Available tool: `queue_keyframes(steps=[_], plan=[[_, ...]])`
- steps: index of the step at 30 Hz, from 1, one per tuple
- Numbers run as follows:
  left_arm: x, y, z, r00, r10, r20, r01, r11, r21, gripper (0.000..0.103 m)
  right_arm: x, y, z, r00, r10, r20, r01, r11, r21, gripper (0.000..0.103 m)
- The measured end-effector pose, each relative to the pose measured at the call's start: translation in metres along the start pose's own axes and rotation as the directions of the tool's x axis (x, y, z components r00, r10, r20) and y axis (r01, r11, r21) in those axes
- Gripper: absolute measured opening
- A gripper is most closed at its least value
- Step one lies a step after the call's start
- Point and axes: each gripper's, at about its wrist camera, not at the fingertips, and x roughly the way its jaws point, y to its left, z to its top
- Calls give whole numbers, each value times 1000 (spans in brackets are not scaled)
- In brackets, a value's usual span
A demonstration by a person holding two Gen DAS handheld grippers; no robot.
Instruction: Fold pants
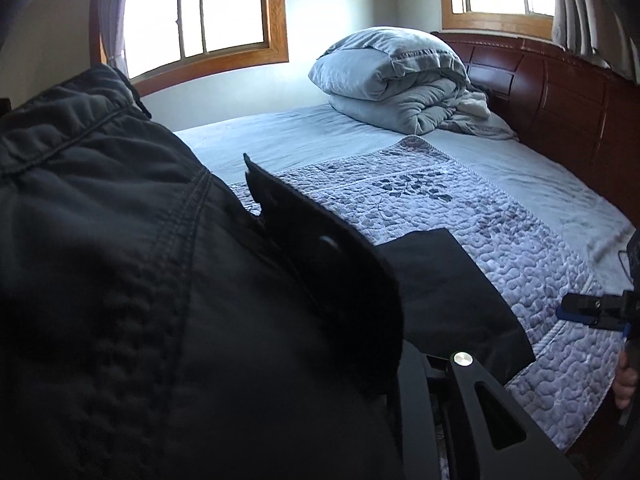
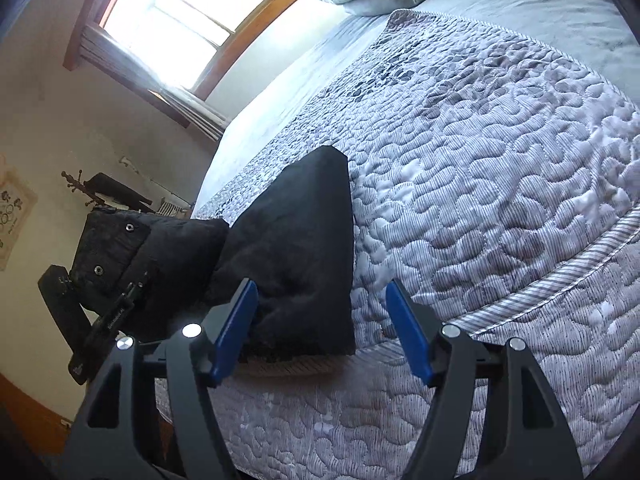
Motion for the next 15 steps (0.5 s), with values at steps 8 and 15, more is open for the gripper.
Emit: queue_keyframes(steps=[8, 15], plan=[[16, -37, -6, 999, 42, -32, -37, 989, 141, 27, -10, 0, 9, 999, 45, 21, -46, 999, 24, 70], [17, -45, -15, 998, 53, -29, -46, 982, 184, 27, -21, 17, 41, 981, 193, 38, -195, 977, 86, 79]])
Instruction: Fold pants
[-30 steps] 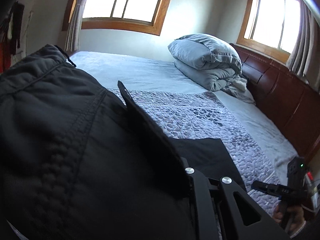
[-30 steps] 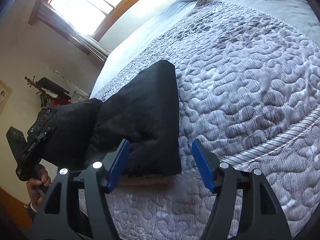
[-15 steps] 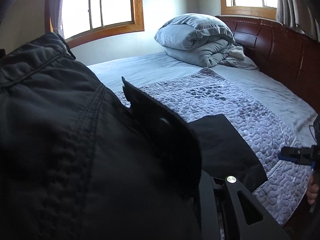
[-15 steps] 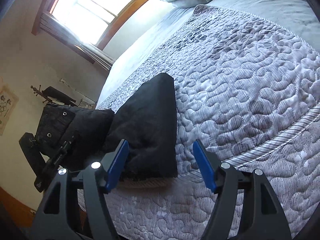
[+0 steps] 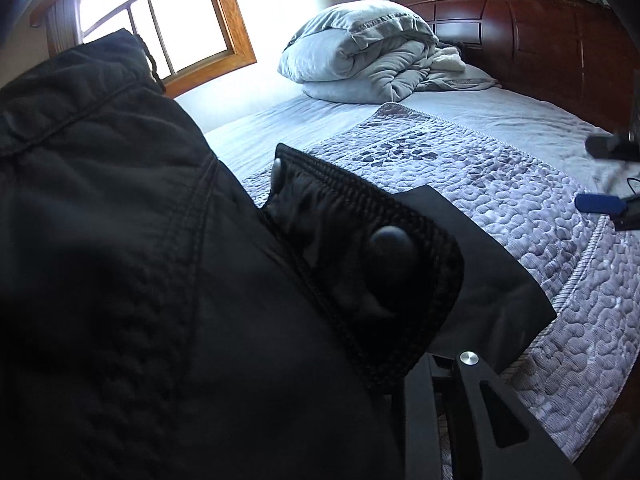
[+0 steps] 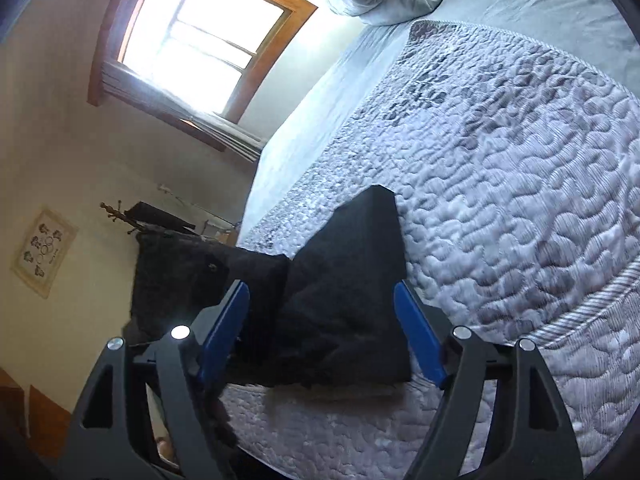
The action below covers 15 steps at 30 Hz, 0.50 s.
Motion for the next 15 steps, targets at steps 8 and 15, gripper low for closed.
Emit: queue_keyframes(steps=[8, 15], plan=[[2, -9, -3, 1000, 21, -3, -21, 999, 34, 28, 40, 134, 58, 979, 81, -187, -100, 991, -94, 91], [5, -24, -8, 998, 65, -18, -63, 992, 110, 35, 104, 244, 30, 931, -180, -318, 74, 945, -319, 91]])
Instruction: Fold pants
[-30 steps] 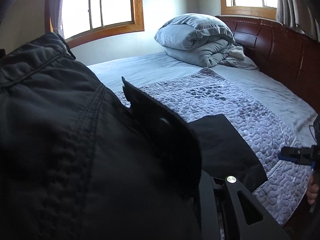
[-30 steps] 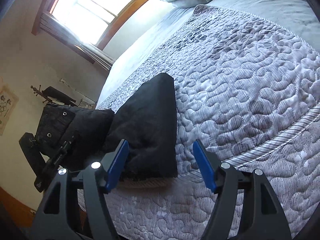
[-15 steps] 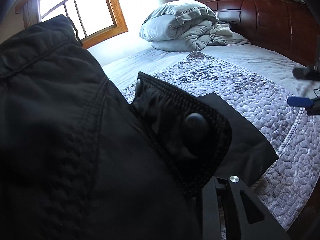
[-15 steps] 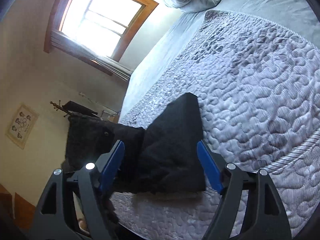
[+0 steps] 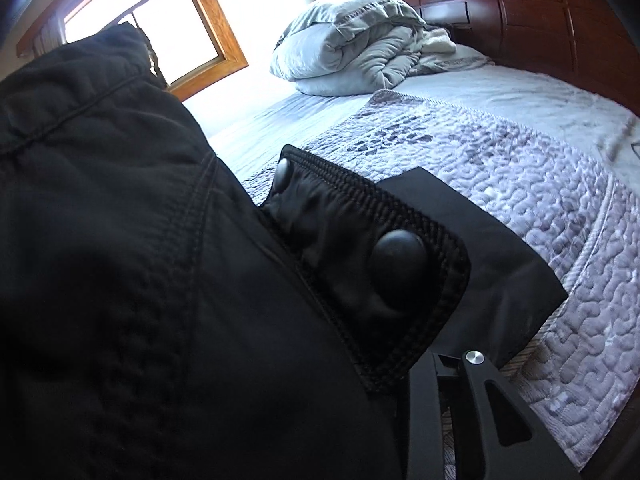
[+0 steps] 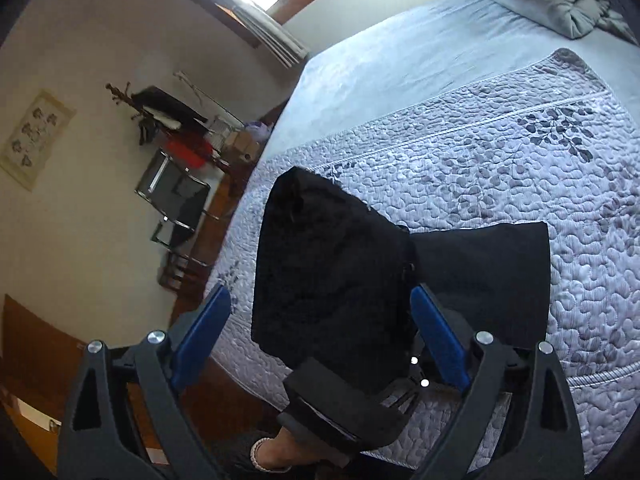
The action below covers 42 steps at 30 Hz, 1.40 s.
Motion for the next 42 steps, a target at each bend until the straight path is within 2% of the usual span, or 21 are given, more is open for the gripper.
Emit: queue_keyframes(steps=[3, 6, 11, 15, 19, 20, 22, 25, 28, 32, 35, 37, 39, 42], plan=[[3, -14, -3, 999, 28, -16, -27, 997, 72, 37, 15, 11, -3, 998, -58, -32, 58, 998, -13, 91], [6, -25, -8, 998, 51, -21, -48, 990, 133, 40, 26, 1, -6, 991, -125, -55, 126, 992, 18, 91], [7, -43, -19, 994, 109, -18, -102, 965, 244, 44, 40, -32, -9, 988, -117, -104, 131, 981, 140, 91], [8, -56, -26, 986, 166, -11, -151, 923, 353, 44, 50, -59, -12, 989, -65, -134, 99, 960, 262, 91], [3, -62, -30, 984, 177, -7, -159, 900, 405, 44, 53, -69, -12, 991, -76, -114, 105, 957, 269, 90], [0, -61, -31, 986, 168, -7, -150, 899, 411, 45, 53, -69, -11, 990, -93, -107, 117, 962, 246, 76], [-7, -58, -33, 990, 141, -6, -127, 904, 407, 50, 51, -74, -11, 982, -153, -110, 175, 959, 224, 57], [-22, -51, -38, 993, 116, 6, -109, 907, 407, 57, 47, -88, -11, 987, -120, -104, 141, 963, 231, 26], [-40, -43, -46, 996, 93, 17, -92, 909, 406, 58, 43, -100, -12, 992, -93, -90, 112, 967, 229, 21], [-65, -27, -55, 997, 62, 54, -78, 917, 390, 58, 38, -119, -15, 996, -34, -79, 53, 964, 260, 20], [-87, -7, -57, 998, -5, 56, -14, 942, 336, 58, 34, -127, -17, 998, -9, -69, 27, 964, 265, 19], [-104, 13, -60, 994, -97, 56, 80, 966, 248, 59, 31, -134, -16, 998, 10, -60, 7, 962, 273, 19], [-118, 38, -64, 980, -188, 61, 178, 974, 137, 61, 27, -138, -16, 998, 46, -52, -30, 957, 287, 18], [-124, 78, -62, 954, -282, 99, 288, 957, -46, 62, 20, -142, -14, 997, 76, -35, -62, 955, 289, 18]])
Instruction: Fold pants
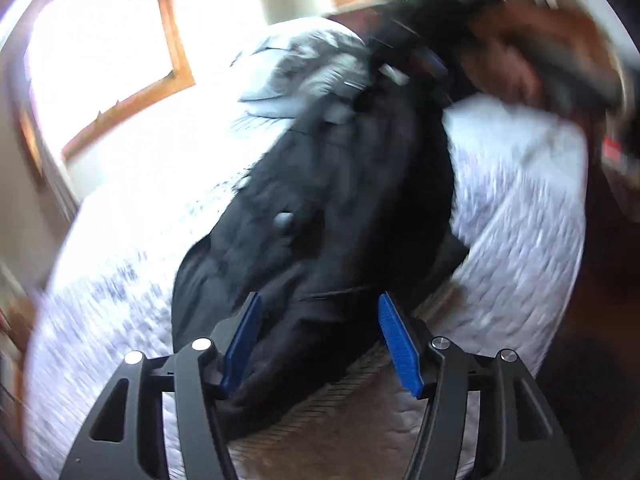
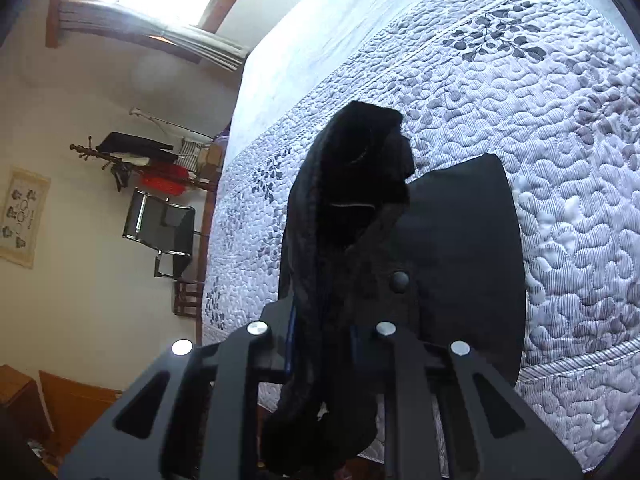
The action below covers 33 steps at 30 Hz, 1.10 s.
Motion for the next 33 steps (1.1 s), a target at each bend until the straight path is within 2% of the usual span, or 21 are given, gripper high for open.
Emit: queue_keyframes(steps=[2, 4, 10, 16, 21, 26, 29, 30, 31, 32, 33], plan=[[-6, 27, 5, 998, -53, 28, 57, 991, -123, 62, -4, -1, 1, 1000, 18, 6, -17, 1000, -5, 18], [-9, 50, 3, 997, -61, 44, 69, 971, -229, 62, -9, -2, 1, 1000, 27, 13, -26, 999, -20, 17], [5, 89, -15, 998, -60, 25, 65, 926, -372, 62, -4, -20, 2, 1000, -15, 20, 15, 1000, -7, 16], [22, 95, -20, 998, -67, 4, 63, 911, -407, 63, 1, -54, -1, 998, -60, 20, 59, 998, 24, 16], [24, 106, -23, 998, -56, -11, 45, 896, -442, 70, 8, -85, -5, 998, -63, 26, 61, 996, 66, 17], [27, 117, -26, 999, -45, -30, 26, 878, -478, 70, 14, -100, -9, 998, -43, 38, 39, 996, 81, 19], [29, 120, -30, 998, -43, -43, 16, 869, -494, 71, 10, -103, -12, 998, -44, 42, 40, 996, 75, 35], [29, 122, -31, 998, -44, -49, 14, 865, -502, 73, 9, -103, -14, 998, -41, 38, 38, 997, 67, 52], [30, 122, -33, 997, -49, -51, 16, 859, -512, 74, 8, -105, -16, 999, -41, 31, 39, 997, 61, 62], [30, 124, -35, 997, -55, -51, 20, 854, -520, 74, 6, -106, -19, 999, -41, 28, 39, 998, 56, 68], [29, 125, -37, 997, -61, -50, 26, 848, -529, 74, 4, -106, -23, 999, -28, 23, 27, 999, 41, 67]])
